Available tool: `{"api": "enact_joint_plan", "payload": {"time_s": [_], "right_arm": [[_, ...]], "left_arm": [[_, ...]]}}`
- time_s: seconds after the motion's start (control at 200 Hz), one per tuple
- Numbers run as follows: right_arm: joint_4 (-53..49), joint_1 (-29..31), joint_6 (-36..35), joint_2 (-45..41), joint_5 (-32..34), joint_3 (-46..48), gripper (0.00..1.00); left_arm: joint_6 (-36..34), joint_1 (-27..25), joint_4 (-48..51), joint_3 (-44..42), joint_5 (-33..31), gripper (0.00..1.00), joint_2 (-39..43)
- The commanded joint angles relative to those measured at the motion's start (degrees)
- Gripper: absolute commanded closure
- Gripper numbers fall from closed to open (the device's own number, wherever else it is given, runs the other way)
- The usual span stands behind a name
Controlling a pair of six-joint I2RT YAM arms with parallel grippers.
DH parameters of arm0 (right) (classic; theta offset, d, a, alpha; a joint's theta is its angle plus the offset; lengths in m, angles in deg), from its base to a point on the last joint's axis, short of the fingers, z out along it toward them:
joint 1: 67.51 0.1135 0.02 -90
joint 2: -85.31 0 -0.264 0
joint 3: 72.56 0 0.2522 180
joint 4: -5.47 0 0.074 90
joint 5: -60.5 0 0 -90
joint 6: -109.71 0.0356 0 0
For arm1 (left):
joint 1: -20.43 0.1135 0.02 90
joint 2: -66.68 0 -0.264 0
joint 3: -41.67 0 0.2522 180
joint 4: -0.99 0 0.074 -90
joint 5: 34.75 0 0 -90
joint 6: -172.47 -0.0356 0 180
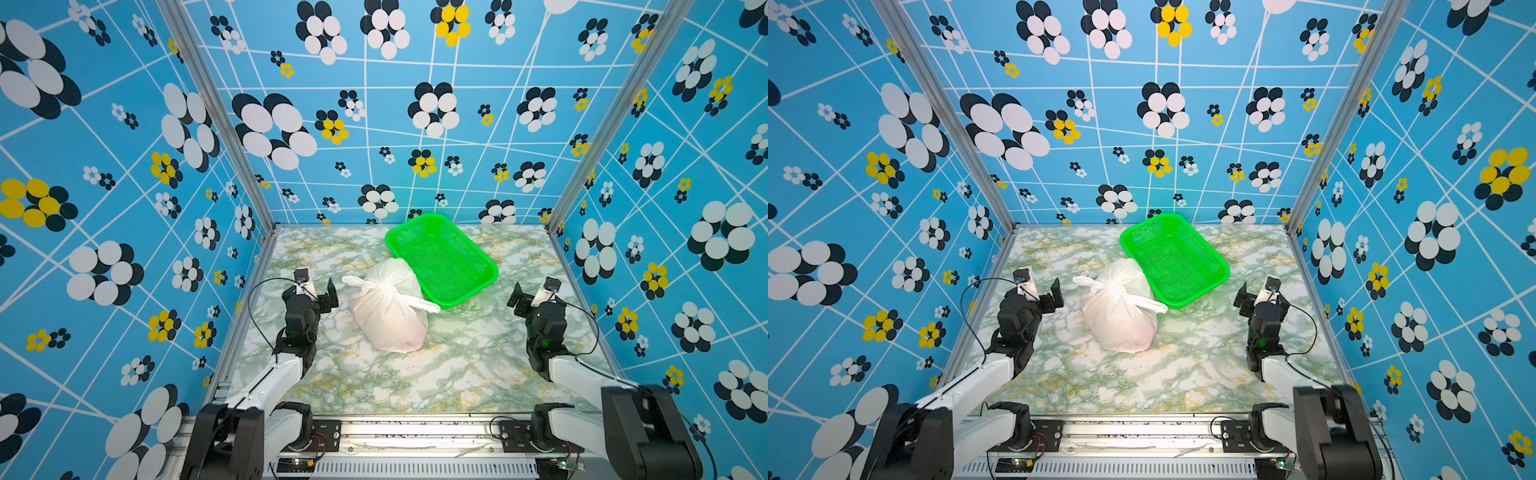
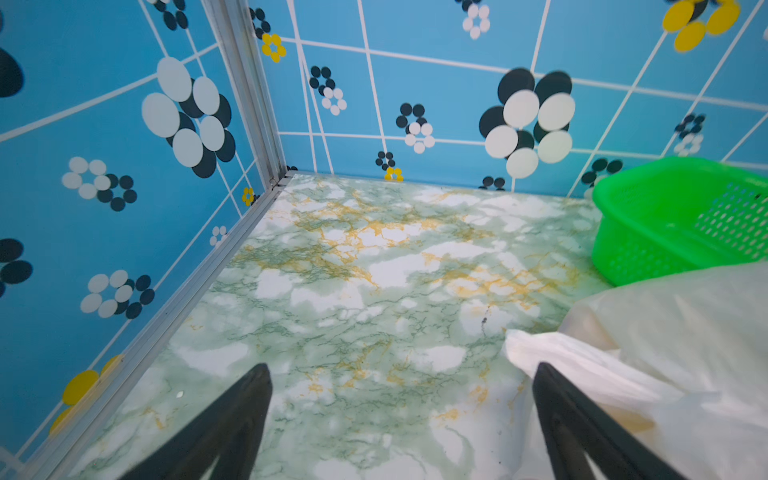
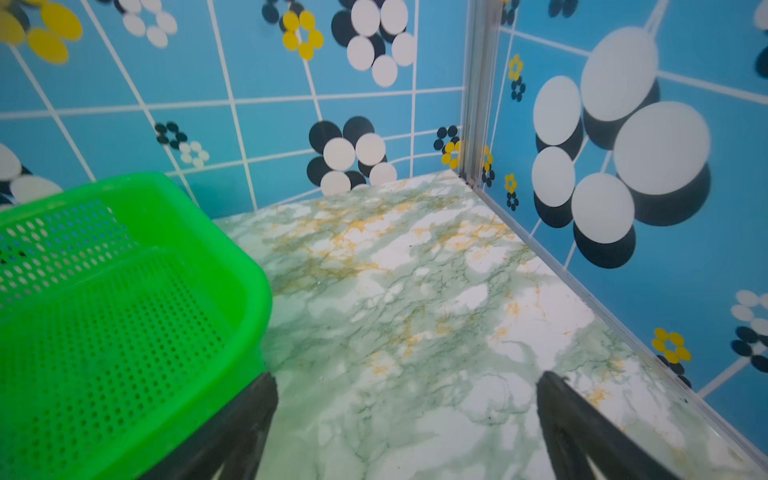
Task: Untie the knot of the plastic bag and take out the fruit
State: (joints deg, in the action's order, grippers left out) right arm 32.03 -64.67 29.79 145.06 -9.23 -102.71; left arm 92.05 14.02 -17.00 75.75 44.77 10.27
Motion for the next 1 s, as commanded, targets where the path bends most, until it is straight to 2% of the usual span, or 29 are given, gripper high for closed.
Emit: {"api": "enact_joint_plan", "payload": {"time_s": [0.0,0.06,0.115,0.205,0.28,0.325,0.395,0.45,0.495,0.555,0.625,0.695,0.835,0.93,0.995], "right_arm": [[-13.19,-0.16,11.81,-8.47,-3.55,-2.25,0.01],[-17.22,-0.11,15.45,-11.81,-10.36,-3.30,0.01],[-21.94,-0.13,17.65,-13.79,-19.12,-4.60,0.01],[-11.43,-0.11,23.50,-15.34,-29.63,-0.95,0.01],[-4.34,-0.11,33.22,-17.30,-30.35,3.54,0.01],[0.19,-0.11,36.03,-18.46,-30.53,5.75,0.01],[6.71,0.04,36.06,-19.05,-36.30,6.78,0.01],[1.28,1.90,35.93,-18.99,-37.35,3.18,0.01],[-8.69,7.31,31.70,-18.09,-36.27,-2.59,0.01],[-20.65,18.07,23.00,-15.11,-28.88,-10.55,0.01],[-24.65,31.17,14.35,-10.20,-21.09,-16.73,0.01],[-24.88,40.09,8.84,-4.77,-16.99,-20.90,0.01],[-28.46,49.76,4.19,9.82,-11.02,-30.55,0.10],[-32.93,52.34,2.82,20.79,-12.36,-38.88,0.14],[-36.31,53.99,1.25,27.20,-10.23,-44.36,0.14]], "left_arm": [[7.62,-0.53,9.20,0.92,6.22,0.01,5.37],[7.67,-0.42,11.79,1.85,11.12,0.01,6.52],[10.90,-0.36,13.10,1.77,11.38,0.01,7.12],[19.54,1.15,18.23,2.46,9.48,0.01,7.53],[20.13,3.29,19.59,4.36,16.30,0.01,6.39],[19.98,4.00,20.43,5.55,18.83,0.01,5.93],[20.37,4.21,21.34,6.43,18.02,0.01,6.31],[21.69,4.29,21.34,6.04,15.49,0.01,7.35],[22.47,4.45,19.51,4.84,14.86,0.01,8.08],[20.99,5.11,18.07,4.84,20.28,0.01,8.41],[20.08,5.20,20.58,6.74,26.22,0.01,8.26],[21.09,4.85,21.76,7.86,28.97,0.01,7.72],[21.20,3.50,28.22,12.02,28.92,0.01,4.84],[19.61,2.18,33.12,15.34,28.50,0.01,2.63],[19.57,1.46,35.30,16.50,27.98,0.01,1.71]]}}
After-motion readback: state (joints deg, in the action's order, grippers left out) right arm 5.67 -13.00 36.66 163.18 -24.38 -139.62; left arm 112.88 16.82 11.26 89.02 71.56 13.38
